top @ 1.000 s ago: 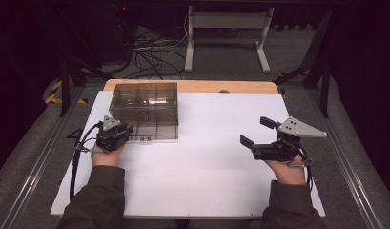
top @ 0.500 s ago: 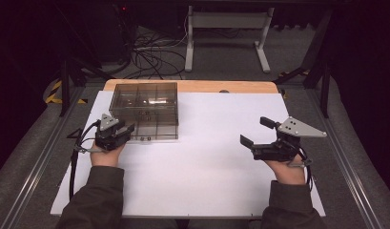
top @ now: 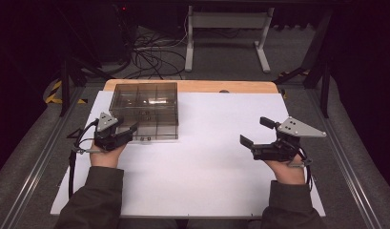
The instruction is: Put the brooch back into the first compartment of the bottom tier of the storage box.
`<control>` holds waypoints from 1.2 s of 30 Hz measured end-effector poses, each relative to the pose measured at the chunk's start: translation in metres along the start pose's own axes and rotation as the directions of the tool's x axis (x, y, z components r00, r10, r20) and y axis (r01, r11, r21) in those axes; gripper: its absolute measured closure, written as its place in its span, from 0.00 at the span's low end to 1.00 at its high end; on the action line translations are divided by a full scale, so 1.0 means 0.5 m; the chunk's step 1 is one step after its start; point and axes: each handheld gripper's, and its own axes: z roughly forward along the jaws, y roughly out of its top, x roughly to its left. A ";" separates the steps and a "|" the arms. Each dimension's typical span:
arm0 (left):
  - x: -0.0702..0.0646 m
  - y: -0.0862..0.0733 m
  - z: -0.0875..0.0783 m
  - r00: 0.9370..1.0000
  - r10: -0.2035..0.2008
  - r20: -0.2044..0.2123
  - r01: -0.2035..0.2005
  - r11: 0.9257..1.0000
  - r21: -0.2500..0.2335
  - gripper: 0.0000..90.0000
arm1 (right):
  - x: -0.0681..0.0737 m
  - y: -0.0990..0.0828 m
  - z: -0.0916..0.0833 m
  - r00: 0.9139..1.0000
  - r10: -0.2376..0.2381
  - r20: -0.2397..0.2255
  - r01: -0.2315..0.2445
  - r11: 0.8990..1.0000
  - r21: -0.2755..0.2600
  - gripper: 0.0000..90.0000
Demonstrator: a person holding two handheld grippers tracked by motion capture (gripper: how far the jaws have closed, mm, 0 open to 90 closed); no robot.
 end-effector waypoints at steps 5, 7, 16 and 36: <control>-0.008 0.008 -0.012 1.000 0.011 0.011 -0.010 1.000 -0.020 0.38 | 0.000 0.000 0.000 1.000 0.001 -0.001 -0.001 1.000 0.001 0.04; -0.010 0.011 -0.016 1.000 0.013 0.015 -0.013 1.000 -0.026 0.36 | -0.001 -0.001 0.001 1.000 -0.002 -0.002 0.002 1.000 -0.002 0.04; -0.020 0.024 -0.040 0.999 0.024 0.028 -0.022 0.998 -0.052 0.30 | -0.002 -0.001 0.002 1.000 0.001 0.003 -0.001 1.000 -0.002 0.04; -0.043 0.055 -0.099 0.996 0.033 0.087 -0.020 0.989 -0.147 0.19 | -0.003 -0.004 0.002 1.000 0.002 0.008 -0.002 1.000 0.003 0.04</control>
